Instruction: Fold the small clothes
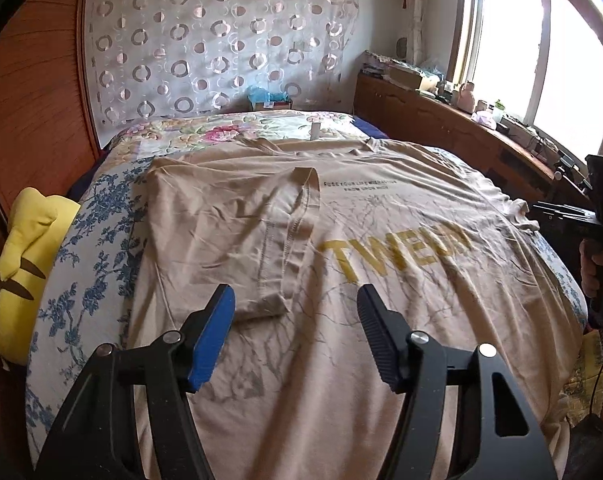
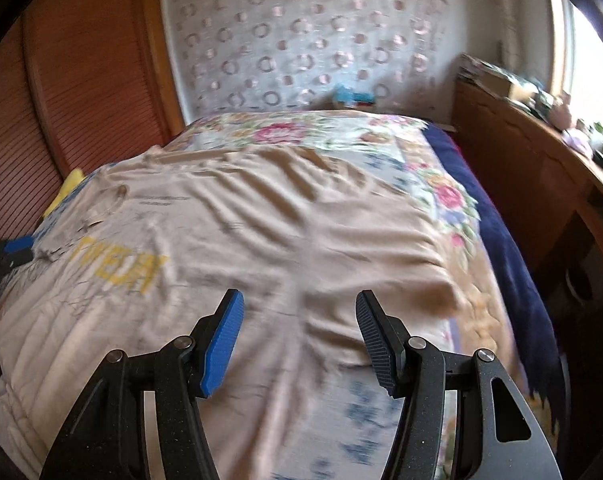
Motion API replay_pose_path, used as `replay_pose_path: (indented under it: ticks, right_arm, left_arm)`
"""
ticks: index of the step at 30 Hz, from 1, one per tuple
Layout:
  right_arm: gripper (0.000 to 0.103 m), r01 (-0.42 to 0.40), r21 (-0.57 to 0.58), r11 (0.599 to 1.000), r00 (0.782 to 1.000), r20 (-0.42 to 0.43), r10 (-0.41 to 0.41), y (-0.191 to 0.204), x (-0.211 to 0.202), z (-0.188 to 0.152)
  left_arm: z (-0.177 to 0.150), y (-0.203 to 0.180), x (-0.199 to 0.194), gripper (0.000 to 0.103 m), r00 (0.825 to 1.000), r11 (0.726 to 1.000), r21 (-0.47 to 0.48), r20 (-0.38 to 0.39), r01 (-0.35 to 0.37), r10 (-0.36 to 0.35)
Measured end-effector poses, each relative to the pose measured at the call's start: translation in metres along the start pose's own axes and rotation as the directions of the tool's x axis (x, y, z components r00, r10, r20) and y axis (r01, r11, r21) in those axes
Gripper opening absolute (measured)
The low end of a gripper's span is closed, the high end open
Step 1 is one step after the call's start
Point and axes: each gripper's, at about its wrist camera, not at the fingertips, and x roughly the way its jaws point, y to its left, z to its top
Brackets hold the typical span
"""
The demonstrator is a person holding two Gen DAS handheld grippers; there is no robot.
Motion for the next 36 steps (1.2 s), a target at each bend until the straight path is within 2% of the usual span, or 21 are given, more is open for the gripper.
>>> replay_pose_path:
  ticks: [4, 9, 18, 25, 28, 30, 32, 33, 35, 36]
  right_arm:
    - [0.06, 0.053, 0.039, 0.998, 0.999, -0.01, -0.053, -0.021, 0.001, -0.003]
    - [0.06, 0.085, 0.066, 0.994, 0.996, -0.042, -0.082, -0.026, 0.015, 0.004]
    - [0.06, 0.047, 0.143, 0.989, 0.991, -0.129, -0.028, -0.054, 0.047, 0.019]
    - [0.058, -0.001, 0.156, 0.988, 0.989, -0.143, 0.024, -0.068, 0.054, 0.03]
    - [0.051, -0.013, 0.148, 0.989, 0.989, -0.141, 0.034, -0.069, 0.057, 0.031]
    - [0.035, -0.021, 0.125, 0.992, 0.99, -0.135, 0.038, -0.066, 0.057, 0.032]
    - [0.025, 0.032, 0.07, 0.997, 0.991, -0.131, -0.023, -0.059, 0.057, 0.03]
    - [0.015, 0.067, 0.036, 0.997, 0.99, -0.128, -0.062, -0.055, 0.057, 0.031]
    - [0.006, 0.1, -0.012, 0.995, 0.988, -0.12, -0.101, -0.048, 0.056, 0.032]
    - [0.005, 0.108, -0.032, 0.994, 0.988, -0.111, -0.111, -0.044, 0.054, 0.033]
  left_arm:
    - [-0.001, -0.01, 0.001, 0.065, 1.0, 1.0, -0.003, 0.008, 0.013, -0.013]
    - [-0.001, -0.022, 0.001, 0.065, 0.999, 1.0, 0.011, 0.018, 0.028, -0.028]
    - [-0.001, -0.04, -0.001, 0.065, 0.999, 0.998, 0.041, 0.018, 0.049, -0.049]
    - [0.0, -0.048, 0.001, 0.065, 0.998, 0.997, 0.049, 0.014, 0.056, -0.057]
    - [0.0, -0.049, 0.001, 0.065, 0.998, 0.997, 0.049, 0.014, 0.057, -0.058]
    - [0.0, -0.05, 0.001, 0.065, 0.998, 0.997, 0.048, 0.015, 0.057, -0.057]
    - [0.0, -0.049, 0.001, 0.065, 0.998, 0.997, 0.048, 0.015, 0.054, -0.055]
    - [0.001, -0.049, 0.002, 0.065, 0.998, 0.997, 0.047, 0.015, 0.054, -0.055]
    - [0.002, -0.05, 0.001, 0.065, 0.998, 0.998, 0.045, 0.017, 0.052, -0.053]
    - [0.002, -0.05, 0.001, 0.065, 0.998, 0.998, 0.043, 0.018, 0.053, -0.054]
